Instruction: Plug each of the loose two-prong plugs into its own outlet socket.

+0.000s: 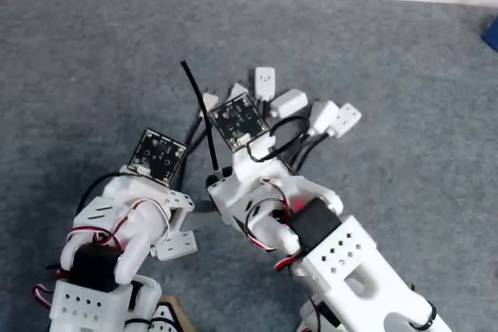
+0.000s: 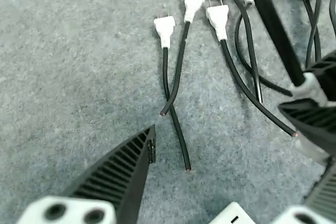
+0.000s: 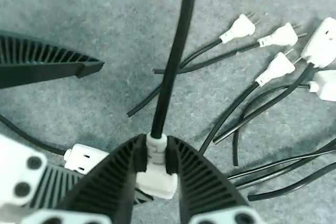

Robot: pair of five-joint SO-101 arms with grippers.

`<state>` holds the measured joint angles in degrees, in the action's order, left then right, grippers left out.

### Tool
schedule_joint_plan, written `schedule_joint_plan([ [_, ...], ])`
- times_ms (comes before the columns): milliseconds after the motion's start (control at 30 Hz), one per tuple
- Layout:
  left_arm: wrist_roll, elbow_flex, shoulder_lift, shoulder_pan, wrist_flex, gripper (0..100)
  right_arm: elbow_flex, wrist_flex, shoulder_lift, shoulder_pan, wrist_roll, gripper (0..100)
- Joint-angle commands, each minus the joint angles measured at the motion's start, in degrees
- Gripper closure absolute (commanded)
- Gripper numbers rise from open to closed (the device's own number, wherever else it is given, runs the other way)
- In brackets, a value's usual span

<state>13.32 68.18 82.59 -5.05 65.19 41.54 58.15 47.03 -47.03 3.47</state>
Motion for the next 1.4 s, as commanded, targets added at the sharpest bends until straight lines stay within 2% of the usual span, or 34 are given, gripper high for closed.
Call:
schedule_joint_plan([
  [0,0.6,-0.2,0.5,0.7,-1.4,55,-3.3,1.6,1.9,-0.6,-1.4,99.2],
  [233,0.6,-0.2,0.5,0.9,-1.4,55,-5.6,8.7,1.9,-0.4,-8.8,99.2],
  [367,0.6,-0.2,0.5,0.9,-1.4,55,-10.5,15.5,1.9,2.7,-12.3,99.2],
  [633,0.6,-0.4,0.5,1.0,-1.4,55,-15.0,24.9,2.2,3.0,-13.5,99.2],
  [767,0.5,-1.0,0.6,0.7,-0.8,55,-14.6,19.5,1.8,3.2,-13.2,99.2],
  [967,0.2,-7.4,0.7,0.7,7.0,55,-11.6,6.5,-1.8,7.0,-8.8,99.2],
  [1200,0.2,-3.7,0.6,0.7,2.5,55,-11.6,-2.9,-3.5,2.6,-2.9,99.2],
  [1367,0.2,-3.6,0.6,1.0,1.0,55,-11.0,-3.0,-3.5,-2.7,-1.9,99.2],
])
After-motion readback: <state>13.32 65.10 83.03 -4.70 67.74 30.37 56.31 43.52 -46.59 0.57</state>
